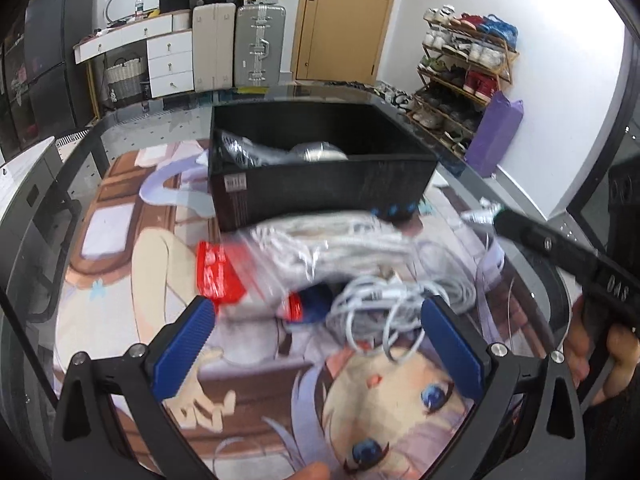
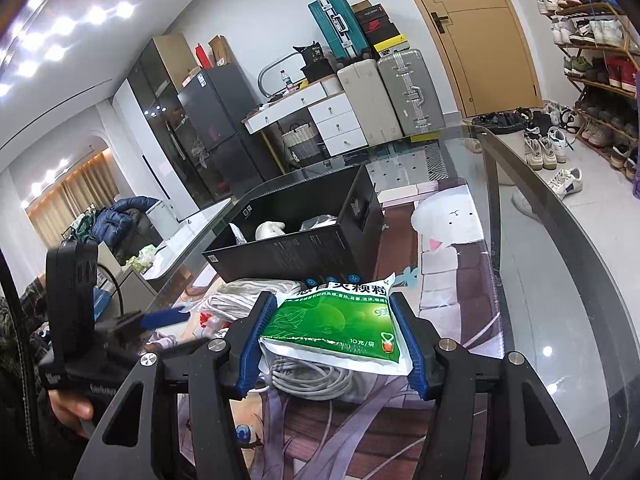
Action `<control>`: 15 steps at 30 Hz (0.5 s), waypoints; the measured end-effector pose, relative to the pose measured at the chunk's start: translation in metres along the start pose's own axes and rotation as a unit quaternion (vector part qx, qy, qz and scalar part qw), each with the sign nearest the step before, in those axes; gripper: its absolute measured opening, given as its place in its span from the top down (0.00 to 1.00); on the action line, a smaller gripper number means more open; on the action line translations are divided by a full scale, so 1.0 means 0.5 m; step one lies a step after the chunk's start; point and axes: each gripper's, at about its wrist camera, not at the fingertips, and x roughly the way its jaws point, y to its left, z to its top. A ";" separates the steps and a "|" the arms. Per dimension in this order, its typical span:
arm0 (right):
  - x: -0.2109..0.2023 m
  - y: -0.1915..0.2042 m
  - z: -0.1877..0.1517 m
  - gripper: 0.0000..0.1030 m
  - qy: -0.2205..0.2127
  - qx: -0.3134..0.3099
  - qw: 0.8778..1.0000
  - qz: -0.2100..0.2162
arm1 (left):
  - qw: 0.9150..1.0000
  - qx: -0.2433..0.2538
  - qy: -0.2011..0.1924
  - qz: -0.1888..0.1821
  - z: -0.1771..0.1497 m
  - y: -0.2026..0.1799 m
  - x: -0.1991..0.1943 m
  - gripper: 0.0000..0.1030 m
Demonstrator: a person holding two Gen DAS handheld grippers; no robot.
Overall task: Organize soft objects
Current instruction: 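Grasp the loose white cable with the left gripper while the right gripper holds the green bag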
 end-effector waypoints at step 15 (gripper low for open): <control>-0.004 -0.004 0.002 0.44 -0.003 0.001 1.000 0.001 | 0.997 0.028 0.010 -0.066 -0.016 -0.059 0.018 0.02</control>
